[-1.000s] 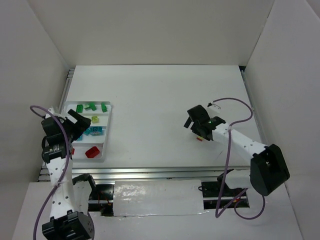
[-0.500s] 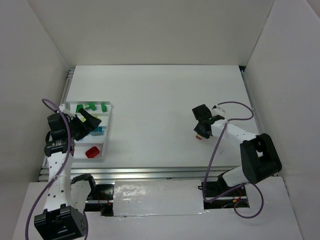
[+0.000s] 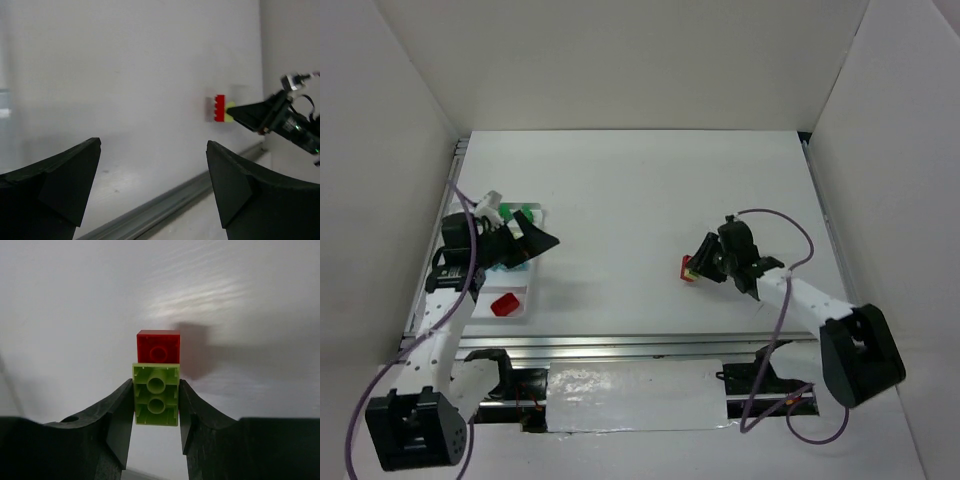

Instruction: Sort the legos into containers by color

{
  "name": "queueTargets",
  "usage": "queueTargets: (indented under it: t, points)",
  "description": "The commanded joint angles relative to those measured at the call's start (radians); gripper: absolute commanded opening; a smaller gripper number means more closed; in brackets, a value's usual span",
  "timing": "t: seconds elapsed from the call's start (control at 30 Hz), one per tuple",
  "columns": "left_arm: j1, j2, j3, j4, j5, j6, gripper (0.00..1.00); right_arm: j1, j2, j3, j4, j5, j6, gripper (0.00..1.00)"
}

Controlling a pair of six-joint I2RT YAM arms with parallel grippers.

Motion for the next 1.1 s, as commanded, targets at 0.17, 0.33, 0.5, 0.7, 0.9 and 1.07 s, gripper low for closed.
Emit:
queueTargets:
  t: [0.17,0.33,0.5,0.7,0.9,1.07]
  points:
    - [-0.565,0.193,0.016,0.607,0.352,-0.224,1.0,0.021,-0.308,-0.169,0.72,-0.898,-0.061,0.0]
    - [-0.762,0.264,0.046,0.814,0.377,-0.275,0.98,0.024,-0.463,-0.281,0.989,-1.035,0.062,0.0]
    - [-0.83,0.267,0.085,0.818,0.349,-0.283,0.95,0.029,-0.573,-0.315,1.079,-1.06,0.097,0.0]
    - [-0.882,0.287,0.122,0.843,0.313,-0.306,0.86,0.031,-0.572,-0.309,1.105,-1.019,0.165,0.0]
    - [-0.915,0.298,0.158,0.872,0.306,-0.313,0.75,0.032,-0.525,-0.295,1.131,-1.002,0.223,0.0]
    - [-0.919,0.309,0.174,0.88,0.313,-0.314,0.19,0.041,-0.511,-0.271,1.086,-0.993,0.213,0.0]
